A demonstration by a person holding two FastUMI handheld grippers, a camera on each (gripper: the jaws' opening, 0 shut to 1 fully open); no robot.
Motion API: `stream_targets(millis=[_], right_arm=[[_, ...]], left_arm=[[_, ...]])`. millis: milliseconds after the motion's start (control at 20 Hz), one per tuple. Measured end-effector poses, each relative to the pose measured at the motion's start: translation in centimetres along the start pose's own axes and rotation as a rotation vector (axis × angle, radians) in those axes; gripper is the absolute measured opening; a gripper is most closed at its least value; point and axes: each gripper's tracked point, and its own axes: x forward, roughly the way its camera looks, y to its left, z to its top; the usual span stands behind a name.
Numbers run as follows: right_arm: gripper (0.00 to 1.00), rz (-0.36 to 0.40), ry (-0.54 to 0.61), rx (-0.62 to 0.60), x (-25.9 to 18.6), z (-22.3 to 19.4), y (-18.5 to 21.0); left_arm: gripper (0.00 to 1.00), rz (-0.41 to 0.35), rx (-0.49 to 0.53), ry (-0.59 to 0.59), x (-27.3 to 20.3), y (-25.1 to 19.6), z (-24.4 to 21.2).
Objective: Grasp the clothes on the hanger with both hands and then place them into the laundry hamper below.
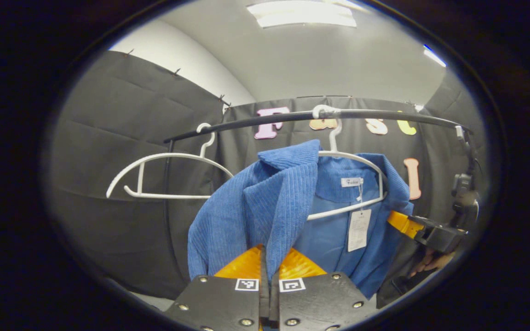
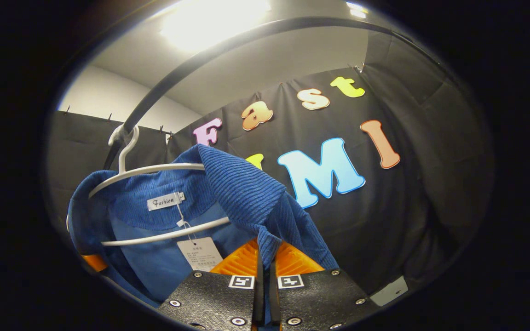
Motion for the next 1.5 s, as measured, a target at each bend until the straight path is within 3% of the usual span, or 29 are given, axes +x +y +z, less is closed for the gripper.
stream_targets(millis=[150, 200, 400, 450, 500, 700, 750, 850, 1150, 1250, 1300, 1350, 1400, 1500], right_arm=[[0.04, -0.034, -0.052, 0.015, 0.3, 2.0, -1.2], [0.04, -0.043, -0.066, 0.015, 0.5, 2.6, -1.5], [0.04, -0.067, -0.130, -0.020, 1.1, 5.3, -2.5], [0.04, -0.070, -0.144, -0.029, 1.3, 6.0, -2.7], [0.04, -0.076, -0.159, -0.039, 1.6, 6.6, -2.8], [0.04, -0.086, -0.197, -0.077, 2.7, 8.1, -3.0], [0.04, -0.091, -0.202, -0.089, 3.0, 8.3, -3.1], [0.02, -0.098, -0.206, -0.103, 3.5, 8.3, -3.2], [0.04, -0.110, -0.190, -0.132, 4.1, 7.5, -4.0], [0.04, -0.112, -0.183, -0.134, 4.1, 7.2, -4.1], [0.04, -0.112, -0.179, -0.137, 4.3, 7.1, -4.1], [0.04, -0.113, -0.175, -0.144, 4.4, 6.9, -4.3], [0.04, -0.114, -0.173, -0.152, 4.4, 6.8, -4.3], [0.04, -0.121, -0.168, -0.160, 4.6, 6.5, -4.5]], left_arm=[[0.07, -0.001, -0.006, -0.013, -0.9, 0.2, 1.3], [0.01, -0.002, -0.012, -0.027, -1.1, 0.3, 1.9], [0.01, -0.022, 0.002, -0.077, -1.8, 0.2, 4.7], [0.07, -0.025, 0.002, -0.088, -1.9, 0.4, 5.4], [0.07, -0.029, -0.005, -0.102, -2.2, 0.6, 6.3], [0.07, 0.009, -0.008, -0.186, -3.0, 3.5, 10.6], [0.01, 0.020, 0.003, -0.201, -2.7, 4.4, 11.4], [0.07, 0.037, 0.011, -0.218, -1.9, 5.8, 12.5], [0.07, 0.071, 0.048, -0.199, 1.1, 10.3, 13.4], [0.07, 0.063, 0.078, -0.182, 2.2, 11.2, 13.6], [0.01, 0.056, 0.103, -0.175, 2.7, 11.5, 13.7], [0.07, 0.051, 0.129, -0.167, 3.4, 11.9, 13.7], [0.01, 0.042, 0.152, -0.155, 4.0, 12.1, 13.6], [0.01, 0.029, 0.176, -0.131, 5.2, 12.6, 12.9]])
